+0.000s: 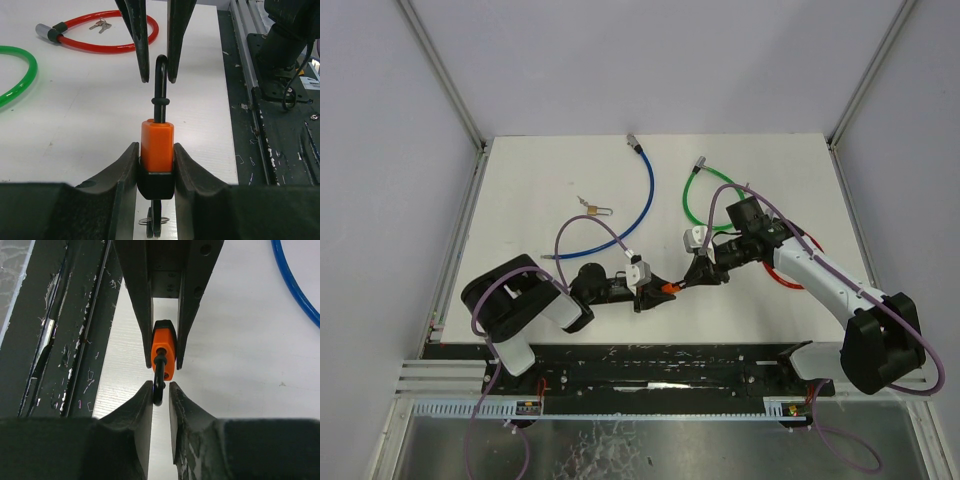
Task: Lock with the key
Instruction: Lock the lock.
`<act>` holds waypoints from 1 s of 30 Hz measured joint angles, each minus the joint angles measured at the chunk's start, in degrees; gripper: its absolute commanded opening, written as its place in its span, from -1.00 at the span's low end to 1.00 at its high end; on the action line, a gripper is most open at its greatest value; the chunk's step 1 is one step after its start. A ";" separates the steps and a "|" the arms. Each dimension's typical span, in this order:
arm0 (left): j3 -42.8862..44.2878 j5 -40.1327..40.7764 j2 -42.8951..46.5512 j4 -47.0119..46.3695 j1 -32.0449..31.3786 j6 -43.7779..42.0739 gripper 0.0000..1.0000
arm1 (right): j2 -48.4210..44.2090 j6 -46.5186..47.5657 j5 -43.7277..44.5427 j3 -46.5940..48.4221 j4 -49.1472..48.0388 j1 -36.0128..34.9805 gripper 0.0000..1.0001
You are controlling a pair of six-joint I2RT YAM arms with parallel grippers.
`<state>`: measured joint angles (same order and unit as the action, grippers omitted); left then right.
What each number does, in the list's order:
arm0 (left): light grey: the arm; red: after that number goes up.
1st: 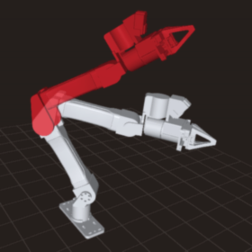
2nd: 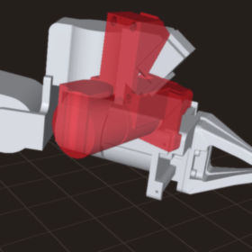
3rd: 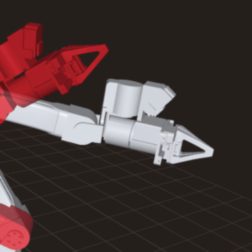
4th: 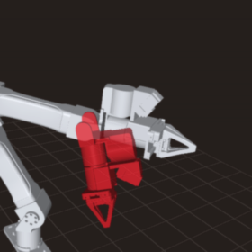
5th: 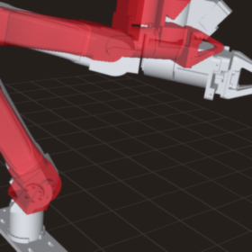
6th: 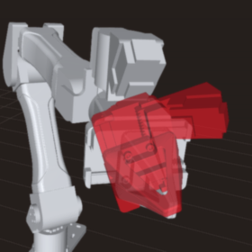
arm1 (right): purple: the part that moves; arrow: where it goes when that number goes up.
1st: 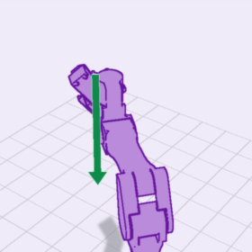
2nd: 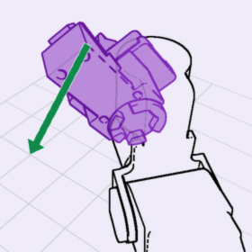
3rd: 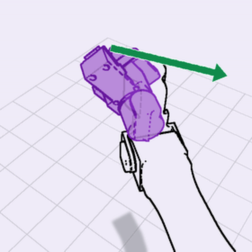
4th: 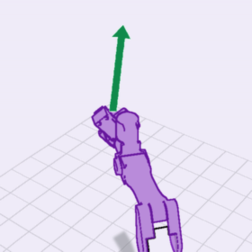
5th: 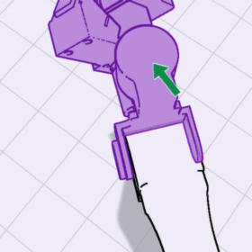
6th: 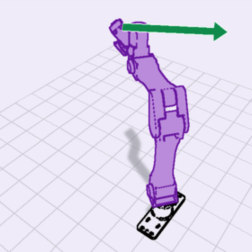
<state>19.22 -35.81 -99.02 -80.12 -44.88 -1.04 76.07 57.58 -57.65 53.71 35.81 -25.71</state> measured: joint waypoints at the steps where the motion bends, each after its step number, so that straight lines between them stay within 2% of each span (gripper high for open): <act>1: 0.00 -0.02 0.00 -0.13 0.00 0.15 -0.99 | 0.00 -0.17 -0.37 0.00 -0.33 0.00 -0.58; 4: 0.00 -0.09 0.00 -0.33 0.00 0.44 -0.99 | 0.00 -0.42 -0.79 0.00 -0.59 -0.02 -0.69; 8: 0.00 -0.09 0.00 -0.46 0.00 0.94 -0.98 | 0.04 -0.46 -1.01 0.00 -0.57 -0.09 -0.95; 9: 0.00 -0.09 0.00 -0.44 0.00 1.07 -0.83 | 0.04 -0.35 -1.01 0.00 -0.55 -0.11 -0.99; 13: 0.09 0.09 0.00 -0.02 0.00 1.27 -0.04 | 0.04 0.09 -0.94 0.00 -0.24 -0.11 -1.00; 16: 0.15 0.39 0.15 0.00 0.00 1.09 0.35 | 0.04 0.11 -0.24 0.07 0.76 -0.11 -1.00; 17: 0.15 0.50 0.33 0.04 0.00 1.03 0.41 | 0.07 0.11 0.04 0.07 1.27 -0.11 -1.00; 19: 0.13 0.76 1.05 0.31 0.00 0.83 0.47 | 0.07 0.13 0.59 0.26 2.14 -0.11 -1.00; 23: 0.22 0.94 4.04 2.84 0.02 0.11 0.47 | 0.07 0.11 1.79 1.14 3.30 -0.13 -1.00; 26: 1.55 0.92 6.36 8.35 0.02 -0.70 0.41 | 0.07 -0.42 3.15 1.95 3.78 -0.13 -1.00; 30: 7.17 0.96 7.89 20.63 -0.02 -1.66 0.24 | 0.72 -1.97 5.60 3.15 4.15 -0.15 -1.00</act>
<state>26.39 -34.85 -91.13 -59.48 -44.91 -2.70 76.79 55.61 -52.05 56.86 39.97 -25.87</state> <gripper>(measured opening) 0.681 0.034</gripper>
